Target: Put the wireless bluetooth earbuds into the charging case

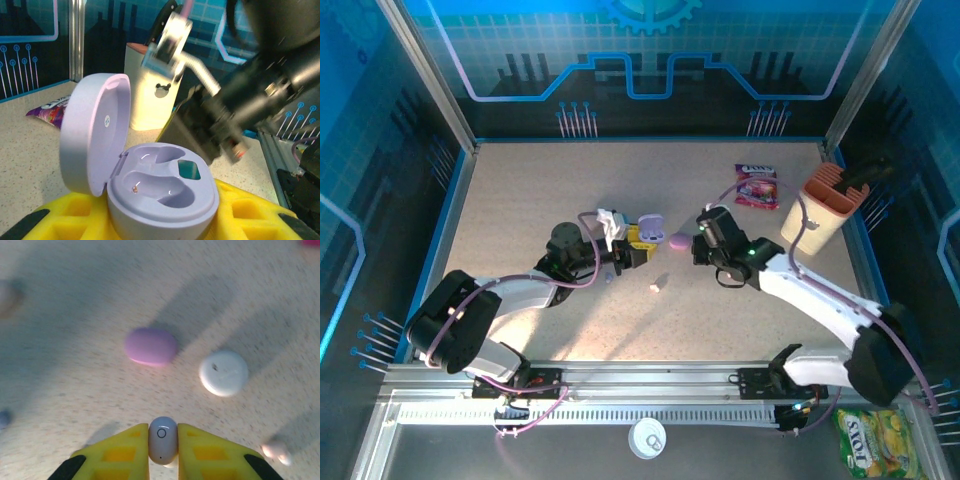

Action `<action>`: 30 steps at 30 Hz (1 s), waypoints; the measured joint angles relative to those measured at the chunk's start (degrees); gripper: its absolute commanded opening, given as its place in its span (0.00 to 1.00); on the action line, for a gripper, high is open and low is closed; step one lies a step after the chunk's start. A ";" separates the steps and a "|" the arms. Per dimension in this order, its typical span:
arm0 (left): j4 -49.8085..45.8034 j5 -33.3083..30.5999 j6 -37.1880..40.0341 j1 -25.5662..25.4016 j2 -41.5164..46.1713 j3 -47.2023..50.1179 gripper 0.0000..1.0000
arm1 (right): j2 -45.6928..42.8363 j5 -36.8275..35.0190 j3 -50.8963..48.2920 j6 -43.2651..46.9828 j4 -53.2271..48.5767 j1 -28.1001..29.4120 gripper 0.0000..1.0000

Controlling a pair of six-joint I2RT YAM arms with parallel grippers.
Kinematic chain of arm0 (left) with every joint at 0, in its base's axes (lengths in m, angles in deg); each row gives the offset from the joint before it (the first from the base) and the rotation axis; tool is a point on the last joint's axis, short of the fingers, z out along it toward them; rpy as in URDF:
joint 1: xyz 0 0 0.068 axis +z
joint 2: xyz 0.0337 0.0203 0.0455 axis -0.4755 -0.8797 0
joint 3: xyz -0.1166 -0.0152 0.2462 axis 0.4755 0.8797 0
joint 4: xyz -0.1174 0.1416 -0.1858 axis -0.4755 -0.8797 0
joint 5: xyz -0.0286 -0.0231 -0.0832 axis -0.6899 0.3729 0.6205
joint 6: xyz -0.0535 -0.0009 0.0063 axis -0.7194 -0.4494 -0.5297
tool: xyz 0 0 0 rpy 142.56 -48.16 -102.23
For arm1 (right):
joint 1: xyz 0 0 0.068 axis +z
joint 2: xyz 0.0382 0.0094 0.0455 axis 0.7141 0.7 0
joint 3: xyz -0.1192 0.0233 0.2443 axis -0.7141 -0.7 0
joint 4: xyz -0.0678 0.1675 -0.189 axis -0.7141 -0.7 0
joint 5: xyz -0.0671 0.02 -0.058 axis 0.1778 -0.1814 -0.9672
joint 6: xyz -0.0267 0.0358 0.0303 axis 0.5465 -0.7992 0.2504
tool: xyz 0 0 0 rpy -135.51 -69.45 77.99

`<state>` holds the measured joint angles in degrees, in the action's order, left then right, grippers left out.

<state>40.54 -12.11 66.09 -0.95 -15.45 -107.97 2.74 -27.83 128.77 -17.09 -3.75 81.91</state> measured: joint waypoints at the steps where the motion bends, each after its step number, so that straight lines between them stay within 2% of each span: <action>1: -0.42 0.02 0.13 0.00 0.00 0.00 0.37 | -2.05 1.81 -0.04 1.36 1.66 0.00 0.17; 9: -1.84 1.97 1.14 0.00 0.00 0.00 0.37 | -12.50 18.69 -3.58 12.52 11.30 0.00 0.14; 15: -1.92 4.24 1.07 0.00 0.00 0.00 0.37 | -11.76 28.39 -3.50 16.52 14.71 0.00 0.15; 21: -1.86 6.14 0.92 0.00 0.00 0.00 0.37 | -8.28 32.11 -3.13 17.59 15.96 0.00 0.15; 30: -2.10 7.98 0.90 0.00 0.00 0.00 0.37 | -6.99 33.62 -2.80 17.94 17.07 0.00 0.15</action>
<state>38.44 -4.13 66.99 -0.95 -15.45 -107.97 -4.26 5.79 125.97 0.86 13.32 81.91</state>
